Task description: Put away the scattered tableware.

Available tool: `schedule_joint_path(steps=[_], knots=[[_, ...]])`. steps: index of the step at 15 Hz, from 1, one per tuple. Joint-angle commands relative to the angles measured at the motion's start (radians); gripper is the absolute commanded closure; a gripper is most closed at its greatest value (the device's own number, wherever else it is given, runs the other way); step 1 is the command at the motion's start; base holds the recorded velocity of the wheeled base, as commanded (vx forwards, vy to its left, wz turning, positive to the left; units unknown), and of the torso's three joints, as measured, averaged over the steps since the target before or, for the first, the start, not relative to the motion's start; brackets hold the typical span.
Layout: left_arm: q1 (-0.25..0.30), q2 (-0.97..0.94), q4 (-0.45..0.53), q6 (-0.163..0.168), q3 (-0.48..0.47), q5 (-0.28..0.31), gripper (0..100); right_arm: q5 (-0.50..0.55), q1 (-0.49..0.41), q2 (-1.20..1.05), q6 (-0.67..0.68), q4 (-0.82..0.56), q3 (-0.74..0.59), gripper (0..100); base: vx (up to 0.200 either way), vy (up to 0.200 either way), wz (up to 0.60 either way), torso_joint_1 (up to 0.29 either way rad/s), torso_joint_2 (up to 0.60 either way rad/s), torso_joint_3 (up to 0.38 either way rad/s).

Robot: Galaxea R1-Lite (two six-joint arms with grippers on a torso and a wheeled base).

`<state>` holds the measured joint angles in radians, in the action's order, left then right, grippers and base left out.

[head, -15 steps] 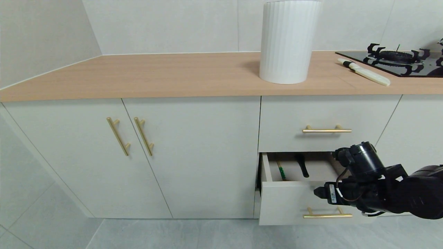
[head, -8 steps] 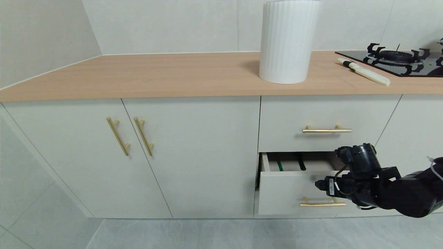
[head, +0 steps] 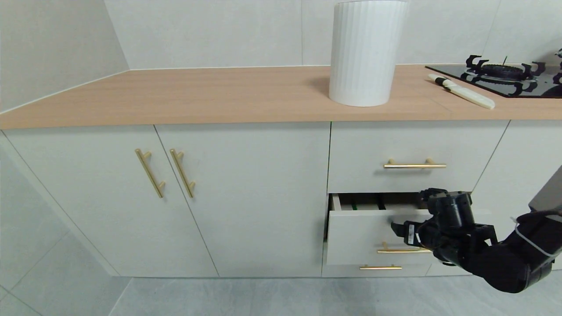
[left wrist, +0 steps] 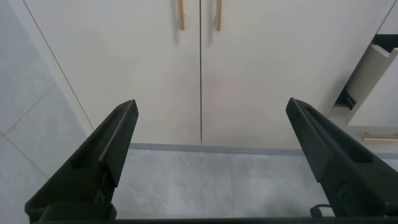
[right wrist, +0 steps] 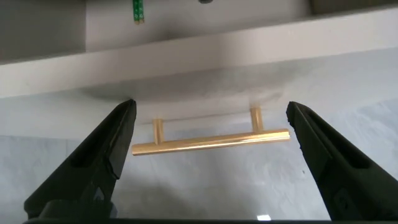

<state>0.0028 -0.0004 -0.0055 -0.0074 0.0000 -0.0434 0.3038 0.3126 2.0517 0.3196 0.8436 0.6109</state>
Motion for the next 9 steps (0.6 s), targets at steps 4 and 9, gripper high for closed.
schedule_joint_path(steps=[4,9], knots=[[0.0,0.0,-0.001,0.0,0.0,-0.001,0,0.051,-0.016,0.117,-0.001,0.195,0.0,0,0.0,0.0,0.0,0.0,0.0,0.0],[0.0,0.0,-0.001,0.0,0.0,-0.001,0,0.093,-0.021,0.2,-0.027,0.379,0.006,0,0.0,0.0,0.0,0.0,0.0,0.0]])
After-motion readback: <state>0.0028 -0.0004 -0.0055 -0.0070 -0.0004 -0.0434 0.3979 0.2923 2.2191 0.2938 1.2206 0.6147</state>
